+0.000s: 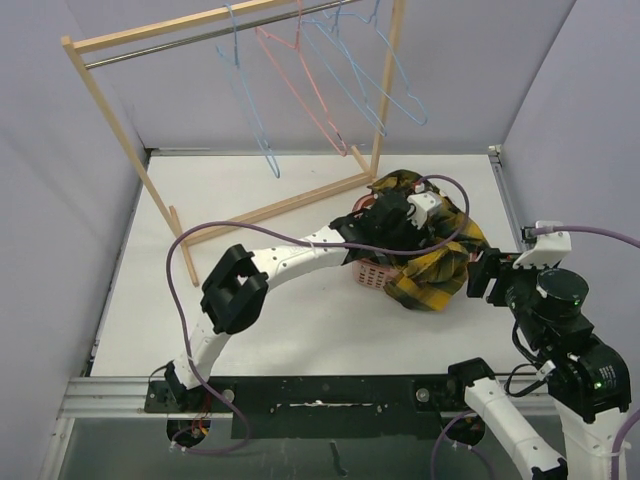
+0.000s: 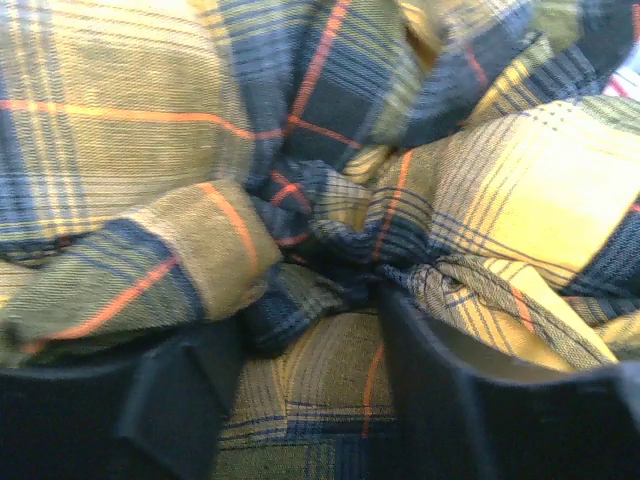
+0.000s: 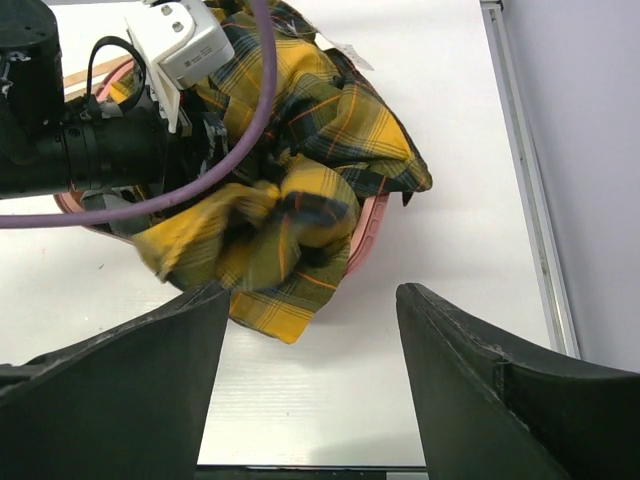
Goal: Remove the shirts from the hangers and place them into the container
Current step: Reset both arms
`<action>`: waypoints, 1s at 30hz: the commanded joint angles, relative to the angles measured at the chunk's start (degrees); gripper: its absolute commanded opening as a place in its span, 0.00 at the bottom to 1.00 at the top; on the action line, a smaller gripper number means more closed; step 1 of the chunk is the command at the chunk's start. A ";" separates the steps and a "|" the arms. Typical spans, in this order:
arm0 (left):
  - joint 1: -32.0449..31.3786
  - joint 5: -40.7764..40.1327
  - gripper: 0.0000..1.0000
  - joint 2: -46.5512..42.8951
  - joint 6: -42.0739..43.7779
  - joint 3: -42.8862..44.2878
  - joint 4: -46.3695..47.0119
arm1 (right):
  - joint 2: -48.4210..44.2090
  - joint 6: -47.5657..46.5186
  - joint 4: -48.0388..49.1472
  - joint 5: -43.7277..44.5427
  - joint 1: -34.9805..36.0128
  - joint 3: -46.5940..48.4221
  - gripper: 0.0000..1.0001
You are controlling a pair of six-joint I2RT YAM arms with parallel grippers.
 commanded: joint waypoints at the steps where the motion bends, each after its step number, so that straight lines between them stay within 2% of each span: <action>1: -0.14 1.76 0.65 3.64 -2.33 -5.30 -11.80 | 2.44 0.08 0.46 -1.52 0.18 0.89 0.69; 2: -0.14 1.82 0.68 2.35 -2.33 -6.25 -10.73 | 2.62 0.05 0.46 -1.94 0.19 0.79 0.70; 3: -0.14 1.77 0.84 0.91 -2.19 -7.33 -9.79 | 2.72 0.08 0.58 -2.15 0.15 0.64 0.70; 5: -0.14 0.99 0.90 -2.32 -2.24 -8.77 -8.81 | 2.70 0.06 0.86 -2.51 0.18 0.30 0.70; 6: -0.14 0.73 0.96 -3.59 -2.15 -9.38 -8.57 | 2.70 0.06 1.03 -2.63 0.17 0.10 0.70; 7: -0.14 0.36 0.97 -4.85 -2.00 -9.68 -8.59 | 2.74 0.08 1.14 -2.80 0.19 -0.08 0.70; 14: -0.23 1.38 0.98 -15.28 -1.36 -14.83 -3.92 | 3.49 -0.87 1.59 -3.28 0.21 -1.88 0.73; 20: -0.23 2.93 0.98 -28.37 -3.40 -27.15 13.49 | 3.62 -1.43 2.27 -3.36 0.19 -3.55 0.73; 25: -0.23 3.70 0.98 -36.05 -4.09 -33.10 22.07 | 3.99 -1.56 3.31 -3.35 0.20 -5.13 0.73; 30: -0.07 4.10 0.98 -43.53 -6.49 -40.91 35.10 | 5.37 -2.32 4.49 -5.12 0.17 -6.27 0.77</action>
